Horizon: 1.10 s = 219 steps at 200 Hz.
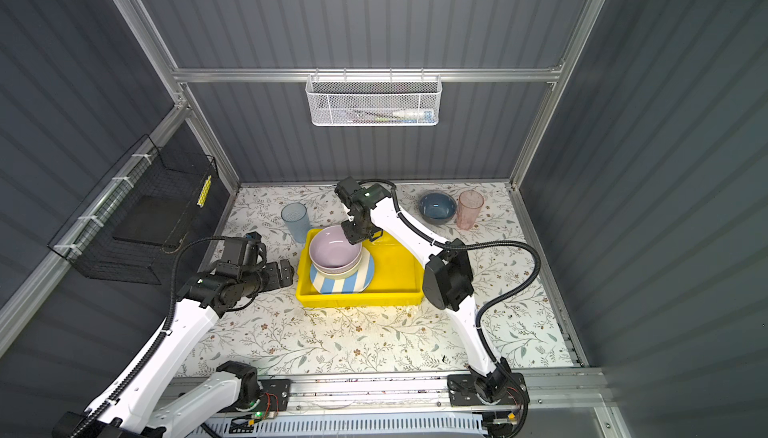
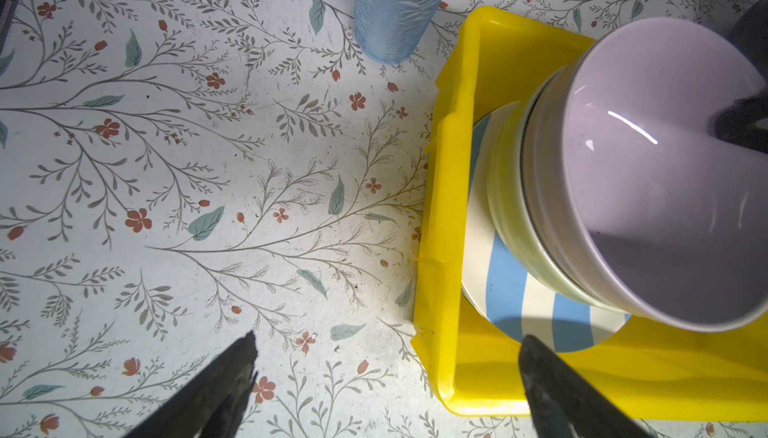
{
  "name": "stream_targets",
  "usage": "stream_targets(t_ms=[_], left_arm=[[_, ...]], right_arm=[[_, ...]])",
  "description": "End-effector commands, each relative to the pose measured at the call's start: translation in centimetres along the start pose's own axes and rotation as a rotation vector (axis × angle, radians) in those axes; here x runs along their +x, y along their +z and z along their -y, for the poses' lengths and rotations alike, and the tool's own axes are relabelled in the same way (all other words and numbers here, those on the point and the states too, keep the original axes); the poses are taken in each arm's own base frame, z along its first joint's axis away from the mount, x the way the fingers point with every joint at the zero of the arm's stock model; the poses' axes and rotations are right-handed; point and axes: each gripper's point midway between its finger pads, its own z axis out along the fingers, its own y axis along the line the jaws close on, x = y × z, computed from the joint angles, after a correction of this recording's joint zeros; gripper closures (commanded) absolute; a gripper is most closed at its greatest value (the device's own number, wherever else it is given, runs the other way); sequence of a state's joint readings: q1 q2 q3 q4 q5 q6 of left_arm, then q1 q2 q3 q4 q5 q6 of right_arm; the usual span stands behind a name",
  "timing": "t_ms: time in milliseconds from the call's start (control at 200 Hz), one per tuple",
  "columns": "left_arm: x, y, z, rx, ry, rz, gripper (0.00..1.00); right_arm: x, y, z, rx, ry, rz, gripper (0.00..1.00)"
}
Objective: Place the mixed dishes into the plastic bin
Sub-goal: 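Lower the lilac bowl into the green bowl and open the right gripper, then move the right gripper back to the dark blue bowl beside the pink cup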
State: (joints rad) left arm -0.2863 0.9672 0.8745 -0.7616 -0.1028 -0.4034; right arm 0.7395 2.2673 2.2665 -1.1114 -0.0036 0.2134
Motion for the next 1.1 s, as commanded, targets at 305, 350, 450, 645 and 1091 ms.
stream_targets(t_ms=[305, 350, 450, 645, 1091], left_arm=[[-0.1, 0.1, 0.3, 0.019, 0.006, -0.005, 0.0], [0.0, 0.2, 0.3, 0.02, 0.006, -0.006, 0.0], [0.0, 0.2, 0.3, 0.021, 0.003, -0.006, 0.0], [0.0, 0.1, 0.1, 0.011, 0.002, -0.001, 0.0], [0.2, 0.8, 0.4, 0.031, 0.003, -0.013, 0.0]], right_arm=[[-2.2, -6.3, 0.9, 0.033, 0.022, 0.16, 0.43], [-2.6, -6.9, 1.8, 0.085, 0.028, 0.2, 0.4], [-3.1, -8.3, 4.8, 0.232, 0.07, 0.279, 0.36], [-2.5, -10.2, 10.4, 0.291, 0.286, 0.367, 0.33], [2.7, -8.7, 21.0, 0.509, 0.785, 0.465, 0.32]])
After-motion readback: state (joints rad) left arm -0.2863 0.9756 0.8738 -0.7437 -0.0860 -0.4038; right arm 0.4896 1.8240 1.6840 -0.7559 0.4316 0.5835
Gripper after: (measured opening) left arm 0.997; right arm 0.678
